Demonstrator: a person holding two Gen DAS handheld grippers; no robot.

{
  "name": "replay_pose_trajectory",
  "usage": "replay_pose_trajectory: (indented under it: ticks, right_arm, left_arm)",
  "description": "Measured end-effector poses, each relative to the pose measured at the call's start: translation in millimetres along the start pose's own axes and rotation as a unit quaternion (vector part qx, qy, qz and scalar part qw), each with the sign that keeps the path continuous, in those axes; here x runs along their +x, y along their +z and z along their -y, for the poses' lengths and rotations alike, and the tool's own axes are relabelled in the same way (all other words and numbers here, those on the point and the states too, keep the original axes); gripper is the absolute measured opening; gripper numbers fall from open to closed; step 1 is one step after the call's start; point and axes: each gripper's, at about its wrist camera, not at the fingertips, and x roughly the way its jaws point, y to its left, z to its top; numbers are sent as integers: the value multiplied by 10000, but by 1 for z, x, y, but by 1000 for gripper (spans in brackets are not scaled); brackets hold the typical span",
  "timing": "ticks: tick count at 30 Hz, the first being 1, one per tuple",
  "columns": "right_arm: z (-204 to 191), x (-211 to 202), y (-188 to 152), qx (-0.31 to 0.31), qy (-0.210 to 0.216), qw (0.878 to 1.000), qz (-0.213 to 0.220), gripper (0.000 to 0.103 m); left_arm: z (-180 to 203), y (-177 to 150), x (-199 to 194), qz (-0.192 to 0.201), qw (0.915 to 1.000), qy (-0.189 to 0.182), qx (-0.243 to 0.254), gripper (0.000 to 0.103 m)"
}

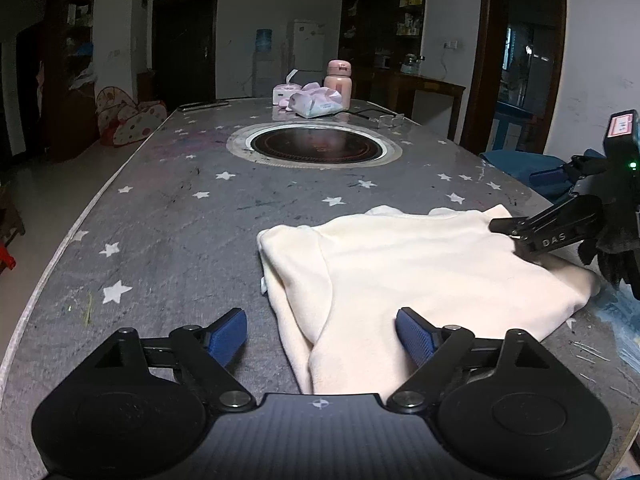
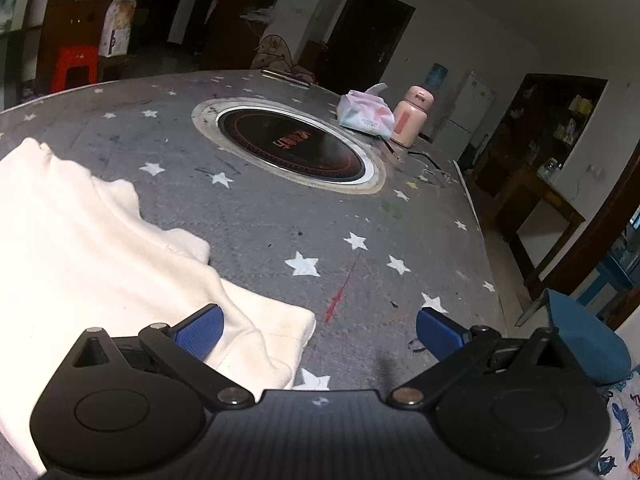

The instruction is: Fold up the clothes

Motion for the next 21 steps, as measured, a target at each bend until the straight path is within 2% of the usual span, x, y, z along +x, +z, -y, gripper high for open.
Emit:
replay_pose_trajectory:
  ticks: [7,12,16,21]
  right_arm:
    - [8,-33,1,461,369,9980,229,103]
    - [-6,-53,3,540,707,9951,429,103]
    - [-20,-55,6,526,1080,9917,454,103]
    - [-36,-47,6,431,1215,9909,386,103]
  left_arm:
    - [-4,4,1,-78,9997,-31,-249,86]
    - [-8,8,2,-72,9989,190,-418,86]
    - [-15,4,3,-137,9981,360,-475,86]
    - [-17,-1,-2,-135,9979,496,-382,87]
